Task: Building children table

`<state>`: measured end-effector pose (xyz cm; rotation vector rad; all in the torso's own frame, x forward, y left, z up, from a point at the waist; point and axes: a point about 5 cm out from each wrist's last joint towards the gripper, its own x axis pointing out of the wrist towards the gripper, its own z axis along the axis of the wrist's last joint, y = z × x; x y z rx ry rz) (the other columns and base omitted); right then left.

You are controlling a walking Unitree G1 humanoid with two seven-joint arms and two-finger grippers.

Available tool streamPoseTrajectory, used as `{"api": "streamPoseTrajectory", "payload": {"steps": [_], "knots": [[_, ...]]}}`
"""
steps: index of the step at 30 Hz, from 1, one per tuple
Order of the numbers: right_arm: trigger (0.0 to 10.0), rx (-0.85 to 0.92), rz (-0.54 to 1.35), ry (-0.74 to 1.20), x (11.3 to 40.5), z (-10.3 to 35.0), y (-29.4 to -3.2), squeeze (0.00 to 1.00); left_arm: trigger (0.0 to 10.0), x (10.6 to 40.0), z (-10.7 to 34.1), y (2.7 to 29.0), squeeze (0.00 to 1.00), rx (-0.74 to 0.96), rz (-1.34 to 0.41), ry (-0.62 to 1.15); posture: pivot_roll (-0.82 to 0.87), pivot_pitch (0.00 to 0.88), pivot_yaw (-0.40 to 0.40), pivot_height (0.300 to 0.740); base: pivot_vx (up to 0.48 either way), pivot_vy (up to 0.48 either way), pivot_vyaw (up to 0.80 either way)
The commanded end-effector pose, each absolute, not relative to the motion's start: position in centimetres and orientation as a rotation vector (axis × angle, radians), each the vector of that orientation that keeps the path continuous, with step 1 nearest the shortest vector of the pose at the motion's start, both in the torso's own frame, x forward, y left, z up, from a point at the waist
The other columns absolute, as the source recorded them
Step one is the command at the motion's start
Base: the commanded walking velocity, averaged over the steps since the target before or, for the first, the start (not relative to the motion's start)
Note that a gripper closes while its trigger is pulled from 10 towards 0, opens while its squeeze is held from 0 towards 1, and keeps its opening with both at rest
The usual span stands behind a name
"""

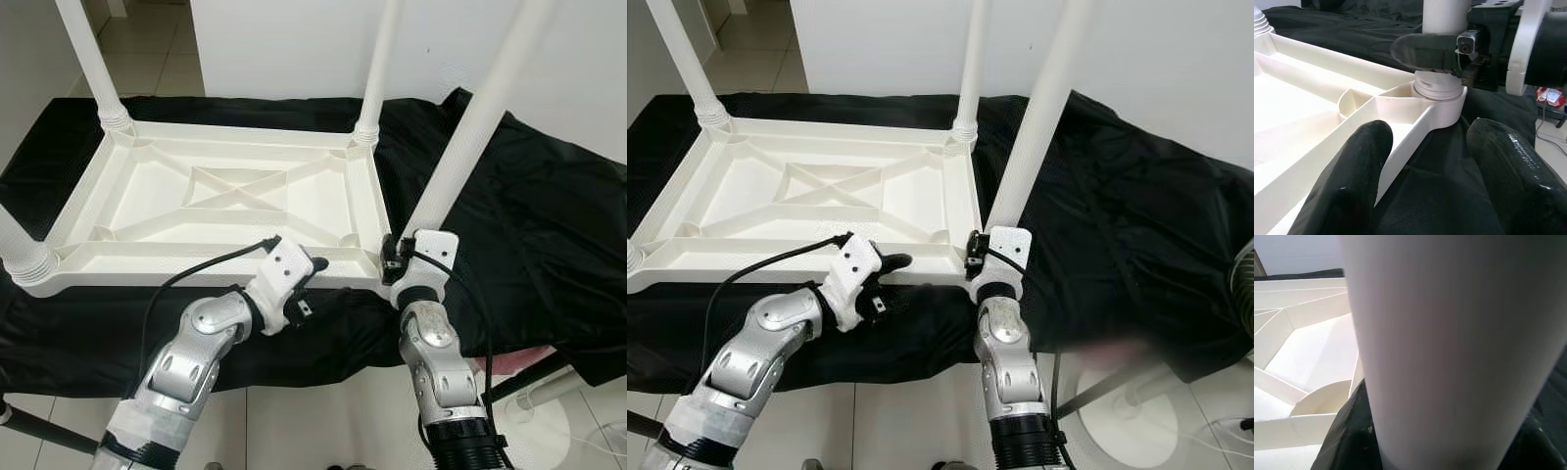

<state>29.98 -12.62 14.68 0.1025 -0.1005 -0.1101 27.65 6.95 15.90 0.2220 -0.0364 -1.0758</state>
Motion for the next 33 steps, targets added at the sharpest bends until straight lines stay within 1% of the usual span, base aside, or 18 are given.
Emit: {"api": "streamPoseTrajectory", "payload": {"steps": [1, 2, 3, 5, 8, 11, 13, 16, 17, 18, 20, 22, 23, 25, 27, 29, 30, 33], "knots": [[10.0, 0.201, -0.145, -0.043, 29.2, 13.4, -12.2, 0.00, 10.0, 27.7, 16.0, 7.0, 0.00, 0.237, -1.022, -0.043, -0.05, 0.074, -0.054, 0.740, 0.000, 0.000, 0.00], [10.0, 0.214, -0.126, -0.049, 29.1, 13.4, -12.2, 0.00, 10.0, 27.7, 16.0, 7.0, 0.00, 0.238, -1.022, -0.043, -0.05, 0.074, -0.054, 0.740, 0.000, 0.000, 0.00], [10.0, 0.240, -0.066, -0.080, 29.0, 13.7, -12.1, 1.00, 10.0, 27.7, 16.0, 7.0, 0.00, 0.238, -1.022, -0.043, -0.05, 0.070, -0.054, 0.740, 0.000, 0.000, 0.00], [10.0, 0.240, -0.055, -0.094, 29.0, 13.9, -12.1, 1.00, 10.0, 27.7, 16.0, 7.0, 0.00, 0.239, -1.021, -0.043, -0.05, 0.070, -0.054, 0.740, 0.000, 0.000, 0.00], [10.0, 0.158, 0.005, -0.120, 28.8, 13.8, -12.3, 1.00, 10.0, 27.7, 16.0, 7.0, 0.00, 0.238, -1.022, -0.043, -0.05, 0.067, -0.053, 0.740, 0.000, 0.000, 0.00], [10.0, 0.156, 0.023, -0.109, 28.8, 13.4, -12.6, 1.00, 10.0, 27.7, 16.0, 6.9, 0.00, 0.239, -1.023, -0.044, -0.05, 0.068, -0.055, 0.740, 0.000, 0.000, 0.00], [10.0, 0.132, 0.082, -0.101, 28.7, 13.0, -13.0, 1.00, 10.0, 27.7, 16.0, 6.8, 0.00, 0.238, -1.023, -0.044, -0.06, 0.066, -0.056, 0.740, 0.000, 0.000, 0.00], [10.0, 0.128, 0.108, -0.096, 28.7, 12.9, -13.1, 1.00, 10.0, 27.7, 16.0, 6.8, 0.00, 0.238, -1.023, -0.044, -0.06, 0.066, -0.056, 0.740, 0.000, 0.000, 0.00], [10.0, 0.124, 0.143, -0.101, 28.7, 12.9, -13.4, 0.41, 10.0, 27.8, 16.0, 6.8, 0.00, 0.237, -1.023, -0.044, -0.06, 0.065, -0.056, 0.740, 0.000, 0.000, 0.00], [10.0, 0.117, 0.189, -0.100, 28.8, 12.9, -13.5, 0.00, 10.0, 27.8, 16.0, 6.8, 0.00, 0.237, -1.022, -0.045, -0.06, 0.062, -0.055, 0.740, 0.000, 0.000, 0.00], [10.0, 0.117, 0.189, -0.100, 28.8, 12.9, -13.5, 0.00, 10.0, 27.8, 16.0, 6.8, 0.00, 0.237, -1.022, -0.045, -0.06, 0.062, -0.055, 0.740, 0.000, 0.000, 0.00], [10.0, 0.061, 0.292, -0.123, 29.4, 13.2, -14.8, 0.00, 10.0, 27.8, 16.0, 6.8, 0.00, 0.236, -1.024, -0.046, -0.06, 0.061, -0.054, 0.740, 0.000, 0.000, 0.00], [10.0, 0.061, 0.292, -0.123, 29.4, 13.2, -14.8, 0.00, 10.0, 27.8, 16.0, 6.8, 0.00, 0.236, -1.024, -0.046, -0.06, 0.061, -0.054, 0.740, 0.000, 0.000, 0.00], [10.0, 0.020, 0.348, -0.143, 30.0, 13.6, -15.8, 0.00, 10.0, 27.8, 16.0, 6.8, 0.00, 0.236, -1.026, -0.045, -0.06, 0.060, -0.051, 0.740, 0.000, 0.000, 0.00], [10.0, 0.009, 0.363, -0.147, 30.3, 13.8, -16.0, 0.00, 10.0, 27.8, 16.0, 6.8, 0.00, 0.237, -1.027, -0.044, -0.06, 0.058, -0.050, 0.740, 0.000, 0.000, 0.00], [10.0, -0.023, 0.456, -0.150, 30.9, 14.3, -16.3, 0.00, 10.0, 27.7, 15.9, 6.7, 0.00, 0.238, -1.035, -0.044, -0.06, 0.058, -0.046, 0.740, 0.000, 0.000, 0.00], [10.0, -0.023, 0.456, -0.150, 30.9, 14.3, -16.3, 0.00, 10.0, 27.7, 15.9, 6.7, 0.00, 0.238, -1.035, -0.044, -0.06, 0.058, -0.046, 0.740, 0.000, 0.000, 0.00], [10.0, -0.072, 0.538, -0.139, 31.6, 14.6, -16.2, 0.00, 10.0, 27.5, 15.9, 6.5, 0.00, 0.236, -1.042, -0.044, -0.06, 0.057, -0.047, 0.740, 0.000, 0.000, 0.00]]}}
